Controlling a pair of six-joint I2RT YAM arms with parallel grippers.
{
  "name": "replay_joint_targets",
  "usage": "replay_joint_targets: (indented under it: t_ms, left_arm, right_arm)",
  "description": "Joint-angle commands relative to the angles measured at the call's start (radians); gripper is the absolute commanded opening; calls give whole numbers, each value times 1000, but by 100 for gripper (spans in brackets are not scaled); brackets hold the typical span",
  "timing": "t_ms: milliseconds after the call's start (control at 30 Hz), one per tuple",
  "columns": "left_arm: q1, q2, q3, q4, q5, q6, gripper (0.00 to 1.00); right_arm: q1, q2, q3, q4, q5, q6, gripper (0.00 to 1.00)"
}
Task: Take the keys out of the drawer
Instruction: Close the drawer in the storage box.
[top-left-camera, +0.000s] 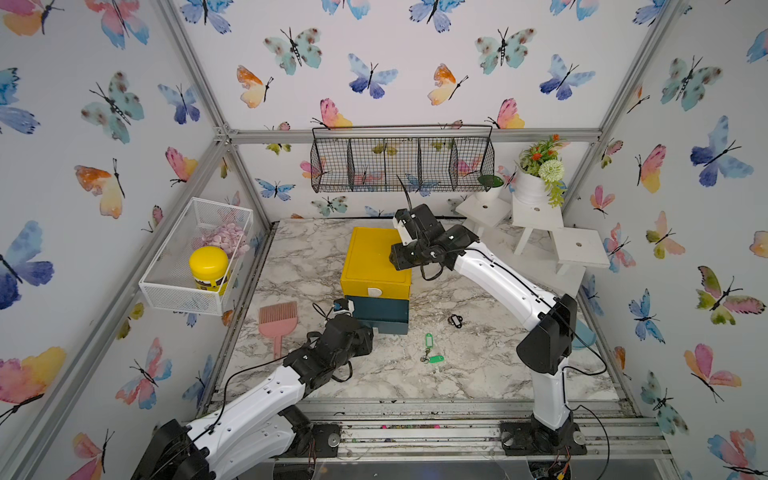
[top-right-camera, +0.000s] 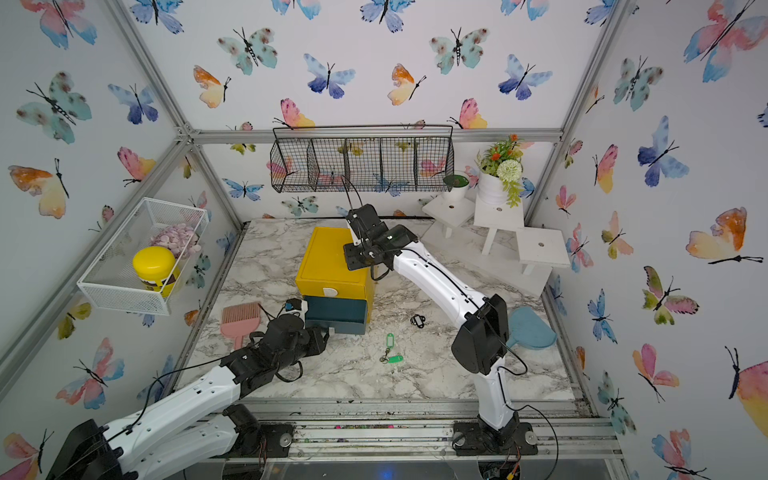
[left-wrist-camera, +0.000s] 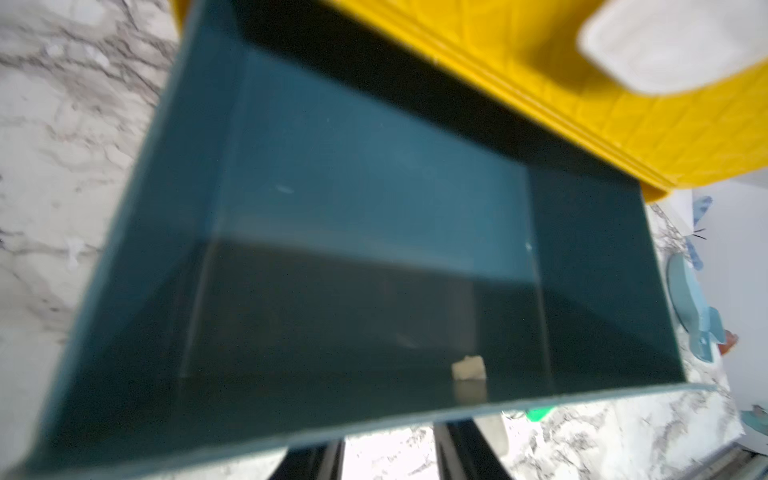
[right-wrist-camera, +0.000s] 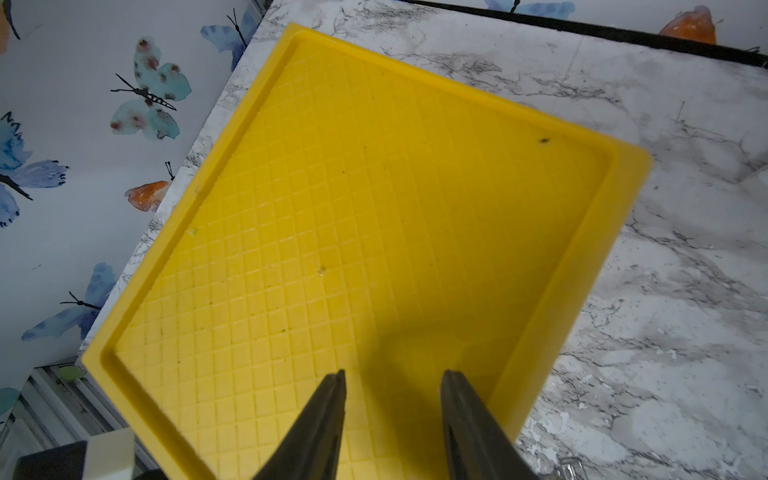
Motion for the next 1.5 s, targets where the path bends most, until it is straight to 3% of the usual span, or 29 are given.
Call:
replay_joint_targets:
  t_ms: [0, 233, 733, 933, 1300, 1467]
  left_arm:
    - [49, 40, 39, 116, 52, 42, 52]
    - [124, 122, 61, 189, 123, 45, 52]
    - [154, 285, 146, 268, 146, -26, 56]
    - [159, 305, 166, 259, 177, -60, 64]
    - [169, 335, 191, 231, 196, -106, 65]
    - [176, 282, 144, 217, 148, -172, 65]
  right_arm:
    - [0, 20, -18, -98, 7, -13, 45]
    - [-4, 18, -24, -97, 21, -31, 45]
    - [-9, 21, -38, -96, 6, -35, 45]
    - [-11, 27, -38, -96, -4, -40, 45]
    - [-13, 21, -47, -87, -21, -46, 44]
    - [-14, -20, -105, -30, -11, -35, 43]
